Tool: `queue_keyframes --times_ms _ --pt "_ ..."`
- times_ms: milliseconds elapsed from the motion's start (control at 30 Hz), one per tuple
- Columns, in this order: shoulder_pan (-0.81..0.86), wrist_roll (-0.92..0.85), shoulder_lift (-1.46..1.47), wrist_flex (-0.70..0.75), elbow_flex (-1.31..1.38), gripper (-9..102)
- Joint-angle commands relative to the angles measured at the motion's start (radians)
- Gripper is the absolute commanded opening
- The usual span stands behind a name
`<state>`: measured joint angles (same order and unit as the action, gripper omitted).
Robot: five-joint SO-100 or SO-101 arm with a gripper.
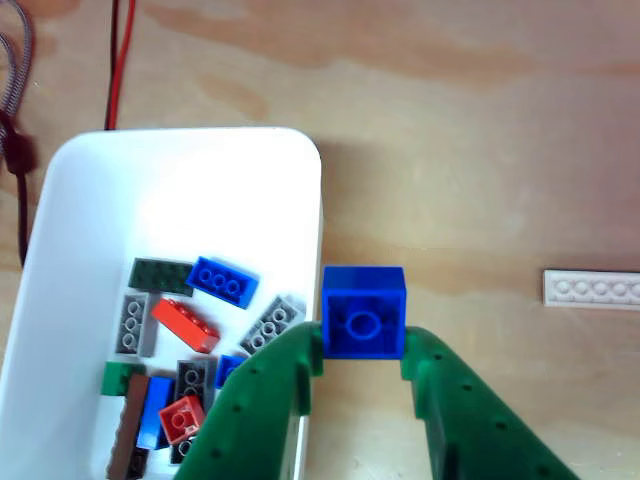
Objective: Put all lego bricks in the bin.
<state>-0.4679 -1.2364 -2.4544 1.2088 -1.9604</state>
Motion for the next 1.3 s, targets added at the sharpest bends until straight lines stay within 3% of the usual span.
queue_keyframes --times_ms 0,67,167,267,367,467,600,667,767,867,933,1100,1267 --pt "-0.202 0.238 0.282 0.156 0.267 0" --pt "-0.242 0.325 0.423 0.147 0.273 0" --pt "-0.272 0.413 0.522 0.087 0.232 14" --pt "-0.275 0.44 0.495 0.015 0.16 21" --pt "-0.176 0.445 0.417 -0.005 0.141 32" --pt "0.021 0.413 0.268 -0.048 0.117 28" --pt "0.399 0.137 0.095 -0.278 -0.152 15" --pt "0.485 0.04 0.133 -0.293 -0.239 10" --pt "0.514 0.054 0.281 -0.359 -0.287 5" --pt "0.495 0.149 0.437 -0.417 -0.278 12" --pt "0.463 0.305 0.534 -0.436 -0.225 18" --pt "0.393 0.744 0.781 -0.37 -0.015 19" --pt "0.373 0.885 0.899 -0.304 0.126 19"
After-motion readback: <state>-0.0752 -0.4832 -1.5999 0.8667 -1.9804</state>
